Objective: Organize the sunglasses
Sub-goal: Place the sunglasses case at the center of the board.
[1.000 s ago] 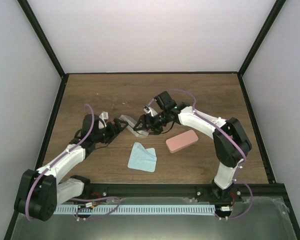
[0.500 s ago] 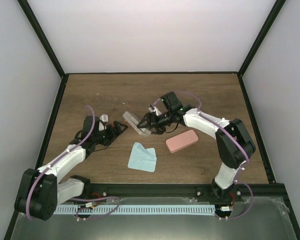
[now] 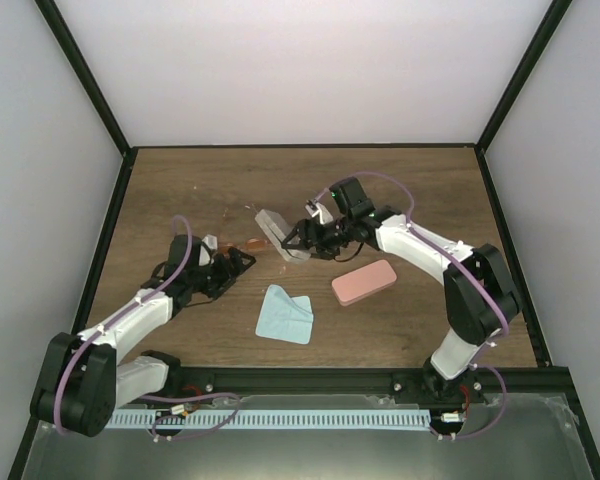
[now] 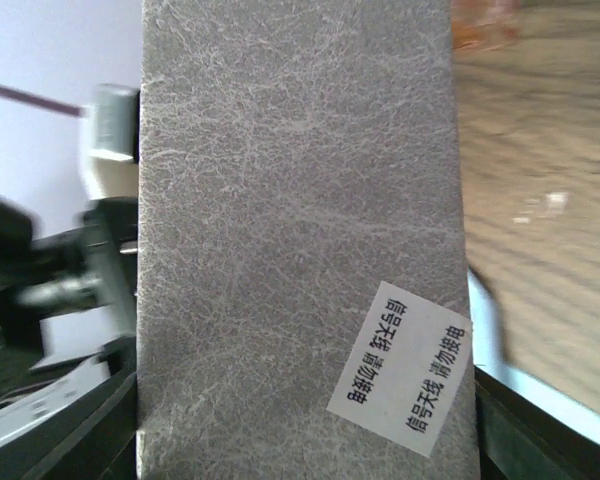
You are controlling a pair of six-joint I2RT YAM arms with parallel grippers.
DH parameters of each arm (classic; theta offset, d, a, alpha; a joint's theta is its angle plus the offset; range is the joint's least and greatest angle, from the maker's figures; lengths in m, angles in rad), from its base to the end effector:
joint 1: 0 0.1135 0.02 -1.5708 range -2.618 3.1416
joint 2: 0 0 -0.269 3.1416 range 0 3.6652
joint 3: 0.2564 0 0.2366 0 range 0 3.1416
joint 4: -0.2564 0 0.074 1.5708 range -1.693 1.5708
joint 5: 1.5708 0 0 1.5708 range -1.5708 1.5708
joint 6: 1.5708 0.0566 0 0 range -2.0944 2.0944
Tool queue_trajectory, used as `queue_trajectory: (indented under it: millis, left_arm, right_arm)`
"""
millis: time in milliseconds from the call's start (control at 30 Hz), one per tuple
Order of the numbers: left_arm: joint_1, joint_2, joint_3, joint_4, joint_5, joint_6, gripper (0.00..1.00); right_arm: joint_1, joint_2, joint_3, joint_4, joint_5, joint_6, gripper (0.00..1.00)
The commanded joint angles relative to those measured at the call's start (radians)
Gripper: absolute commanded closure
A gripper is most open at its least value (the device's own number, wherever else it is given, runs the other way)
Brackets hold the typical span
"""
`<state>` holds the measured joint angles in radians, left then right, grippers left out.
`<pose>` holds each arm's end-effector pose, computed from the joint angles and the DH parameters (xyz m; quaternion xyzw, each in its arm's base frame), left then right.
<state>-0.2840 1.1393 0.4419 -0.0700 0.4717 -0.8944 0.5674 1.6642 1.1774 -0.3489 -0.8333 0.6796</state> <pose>0.1953 -0.0838 0.1705 -0.1818 0.8810 -0.3901 0.1965 0.2731 0.2237 0.2442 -0.0973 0.8602 0.4985 0.0463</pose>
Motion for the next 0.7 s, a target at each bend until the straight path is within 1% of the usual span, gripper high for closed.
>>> queue_trajectory:
  millis: [0, 100, 233, 433, 533, 667]
  left_arm:
    - [0.000, 0.002, 0.044, 0.038, 0.026, -0.019, 0.02]
    - [0.001, 0.025, 0.072, 0.013, 0.025, 0.005, 0.02]
    - [0.001, 0.045, 0.067, 0.023, 0.030, 0.005, 0.02]
    - [0.001, 0.065, 0.070, 0.034, 0.033, 0.005, 0.02]
    - [0.000, 0.071, 0.077, 0.020, 0.029, 0.017, 0.02]
    - [0.001, 0.073, 0.073, 0.007, 0.022, 0.028, 0.02]
  right_arm:
    - [0.008, 0.012, 0.030, -0.169, 0.271, -0.164, 0.63]
    - [0.011, -0.003, -0.035, -0.186, 0.394, -0.199, 0.63]
    - [0.014, 0.006, -0.099, -0.189, 0.500, -0.219, 0.63]
    - [0.049, 0.089, -0.092, -0.192, 0.648, -0.252, 0.59]
    - [0.073, 0.136, -0.069, -0.195, 0.697, -0.267, 0.56]
    - [0.098, 0.194, -0.035, -0.211, 0.718, -0.286, 0.43]
